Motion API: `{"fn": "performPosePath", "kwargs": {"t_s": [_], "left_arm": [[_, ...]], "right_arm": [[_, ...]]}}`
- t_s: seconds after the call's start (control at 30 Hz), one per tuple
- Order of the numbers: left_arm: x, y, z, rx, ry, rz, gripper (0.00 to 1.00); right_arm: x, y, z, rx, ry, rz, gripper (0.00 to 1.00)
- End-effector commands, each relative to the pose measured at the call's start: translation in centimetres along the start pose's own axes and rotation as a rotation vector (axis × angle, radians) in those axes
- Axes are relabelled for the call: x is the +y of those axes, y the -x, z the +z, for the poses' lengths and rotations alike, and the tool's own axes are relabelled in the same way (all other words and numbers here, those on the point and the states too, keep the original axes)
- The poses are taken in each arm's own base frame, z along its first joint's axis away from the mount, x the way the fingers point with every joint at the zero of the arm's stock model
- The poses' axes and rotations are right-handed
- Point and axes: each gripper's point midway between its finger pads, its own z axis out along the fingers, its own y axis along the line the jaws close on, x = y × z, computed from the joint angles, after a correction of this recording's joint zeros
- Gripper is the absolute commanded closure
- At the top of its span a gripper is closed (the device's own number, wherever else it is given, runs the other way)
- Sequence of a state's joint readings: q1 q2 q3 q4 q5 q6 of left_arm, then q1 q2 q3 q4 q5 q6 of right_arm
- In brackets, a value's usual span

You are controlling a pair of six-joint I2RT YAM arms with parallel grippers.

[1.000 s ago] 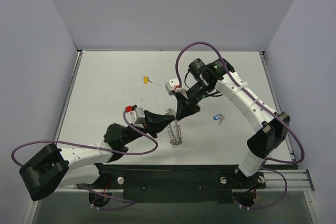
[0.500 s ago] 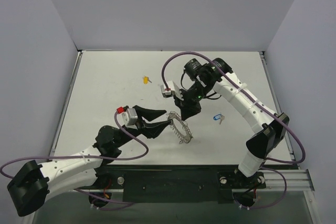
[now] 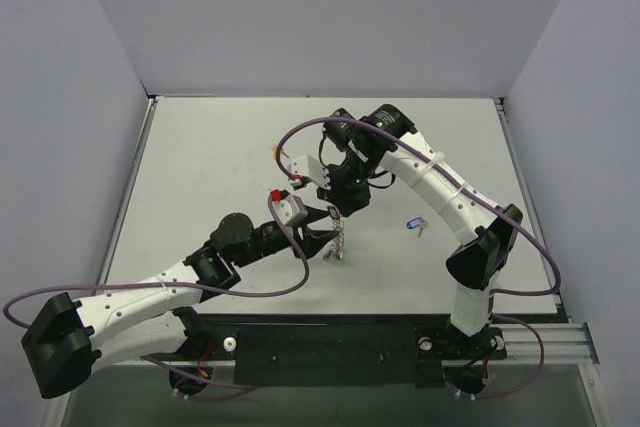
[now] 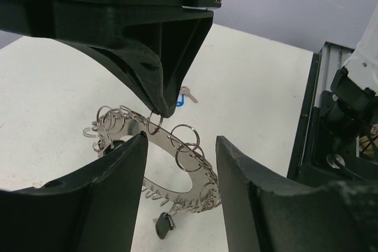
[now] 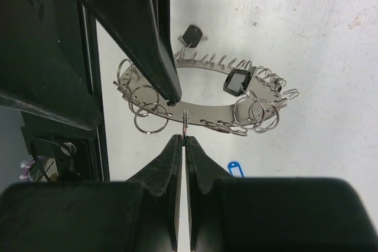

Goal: Put the keys on the keyring

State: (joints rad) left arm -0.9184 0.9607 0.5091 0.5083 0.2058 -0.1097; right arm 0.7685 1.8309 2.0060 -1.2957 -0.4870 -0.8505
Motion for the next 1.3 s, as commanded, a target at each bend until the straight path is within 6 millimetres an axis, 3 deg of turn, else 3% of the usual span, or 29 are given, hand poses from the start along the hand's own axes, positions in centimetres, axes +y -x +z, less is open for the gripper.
{"fn": "performPosePath", "kwargs": {"t_s": [0.0, 0.47, 0.77, 1.27], "left_arm": [[0.4, 2.0, 1.4, -0.043, 0.024, 0.11, 0.41], [1.6, 1.9, 1.8, -0.082, 0.069, 0.263, 0.44], [1.8, 1.6, 2.2, -0.072, 0.056, 0.286, 0.59], [1.6, 1.3, 3.4, -0.071, 0.028, 0.29, 0.6]], "right_arm": [[4.8, -4.2, -2.3, 0.203, 0.126, 0.106, 1.0], [5.5, -4.0, -2.0, 0.184, 0.162, 0.089, 1.0], [5.7, -3.9, -2.1, 0.172, 0.17, 0.086, 1.0], [6.0, -3.5, -1.9, 0.15, 0.189, 0.087, 1.0]]}}
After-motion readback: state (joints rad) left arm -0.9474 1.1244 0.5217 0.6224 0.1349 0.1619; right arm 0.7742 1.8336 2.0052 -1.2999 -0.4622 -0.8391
